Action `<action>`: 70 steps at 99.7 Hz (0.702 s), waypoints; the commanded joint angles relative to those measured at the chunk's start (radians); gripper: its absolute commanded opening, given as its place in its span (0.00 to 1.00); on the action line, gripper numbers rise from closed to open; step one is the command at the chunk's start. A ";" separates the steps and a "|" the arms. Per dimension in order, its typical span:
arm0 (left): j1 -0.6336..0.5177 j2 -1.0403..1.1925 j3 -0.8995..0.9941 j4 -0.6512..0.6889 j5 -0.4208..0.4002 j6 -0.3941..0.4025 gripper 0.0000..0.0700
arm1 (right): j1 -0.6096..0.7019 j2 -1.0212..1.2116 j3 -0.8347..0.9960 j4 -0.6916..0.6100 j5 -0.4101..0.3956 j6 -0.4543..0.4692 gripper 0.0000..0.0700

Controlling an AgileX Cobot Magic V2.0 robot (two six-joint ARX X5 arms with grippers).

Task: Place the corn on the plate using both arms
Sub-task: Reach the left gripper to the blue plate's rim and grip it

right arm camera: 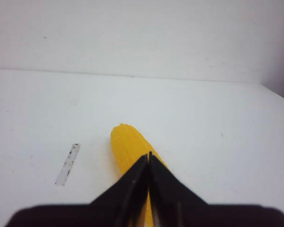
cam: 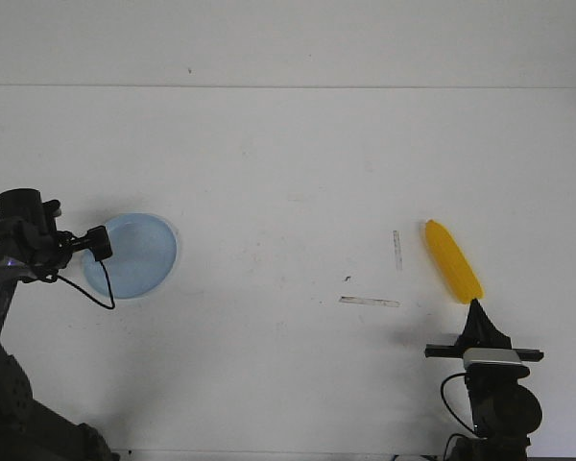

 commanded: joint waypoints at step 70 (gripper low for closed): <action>0.006 0.061 0.016 0.014 0.067 -0.024 0.21 | 0.000 0.000 -0.001 0.011 0.000 0.011 0.01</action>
